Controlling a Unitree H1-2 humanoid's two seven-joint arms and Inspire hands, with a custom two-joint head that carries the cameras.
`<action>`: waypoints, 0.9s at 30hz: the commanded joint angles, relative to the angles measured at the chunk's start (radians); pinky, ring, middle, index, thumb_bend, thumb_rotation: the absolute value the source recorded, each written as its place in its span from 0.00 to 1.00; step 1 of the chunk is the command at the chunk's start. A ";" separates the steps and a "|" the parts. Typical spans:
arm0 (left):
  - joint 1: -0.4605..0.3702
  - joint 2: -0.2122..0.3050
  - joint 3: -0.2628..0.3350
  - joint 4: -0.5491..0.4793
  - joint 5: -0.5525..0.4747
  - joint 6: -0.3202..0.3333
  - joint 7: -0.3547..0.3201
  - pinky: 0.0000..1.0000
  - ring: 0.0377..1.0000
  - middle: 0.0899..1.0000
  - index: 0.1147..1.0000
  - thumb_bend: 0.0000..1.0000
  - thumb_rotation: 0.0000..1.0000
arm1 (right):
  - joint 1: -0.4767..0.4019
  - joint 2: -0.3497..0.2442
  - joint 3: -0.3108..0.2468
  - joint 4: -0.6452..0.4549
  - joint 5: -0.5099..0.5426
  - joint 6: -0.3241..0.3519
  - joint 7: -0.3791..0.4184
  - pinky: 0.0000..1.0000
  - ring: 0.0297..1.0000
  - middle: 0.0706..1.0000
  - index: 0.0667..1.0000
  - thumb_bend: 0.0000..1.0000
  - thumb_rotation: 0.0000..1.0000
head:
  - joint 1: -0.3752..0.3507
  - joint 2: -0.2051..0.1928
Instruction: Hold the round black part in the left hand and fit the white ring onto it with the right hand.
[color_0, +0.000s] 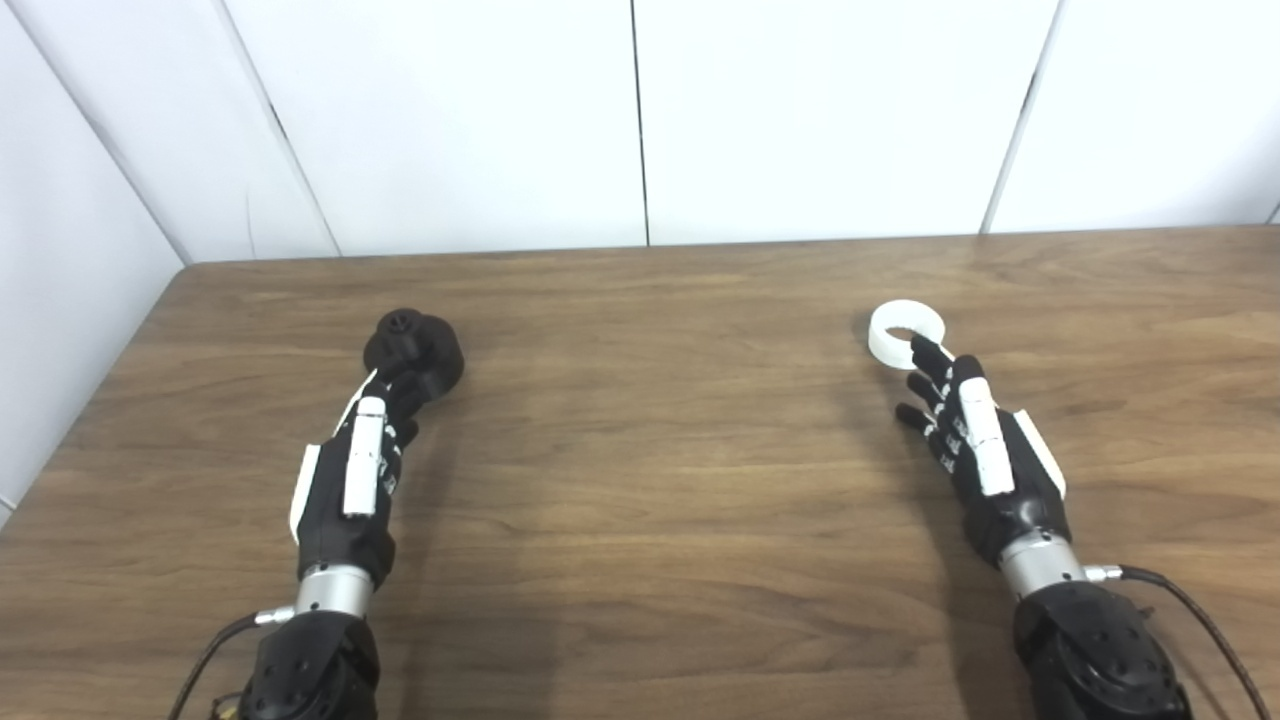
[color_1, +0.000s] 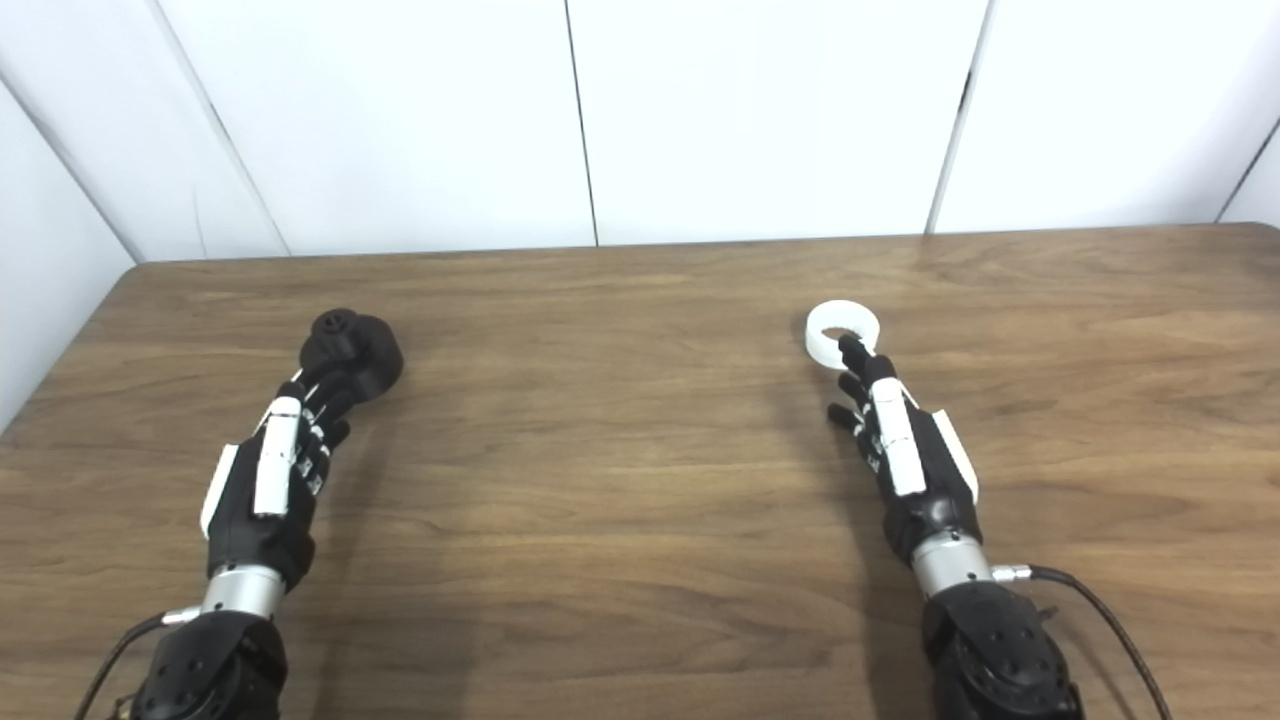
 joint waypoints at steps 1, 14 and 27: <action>-0.017 0.010 0.001 -0.039 0.005 -0.039 0.005 0.95 0.92 0.91 0.90 0.36 0.92 | -0.034 0.002 -0.005 -0.031 -0.005 -0.033 -0.005 0.86 0.93 0.93 0.88 0.52 0.99 | 0.001 0.000; -0.014 0.017 0.007 -0.043 -0.005 -0.030 -0.009 0.96 0.93 0.92 0.90 0.37 0.92 | -0.030 -0.001 -0.002 -0.037 -0.004 -0.022 0.005 0.87 0.93 0.93 0.88 0.54 0.99 | 0.003 0.004; -0.059 0.204 -0.080 -0.107 0.303 0.065 -0.013 0.97 0.98 0.98 0.94 0.69 0.42 | -0.030 0.000 -0.001 -0.021 0.020 -0.029 0.019 0.90 0.96 0.95 0.90 0.52 1.00 | 0.015 -0.004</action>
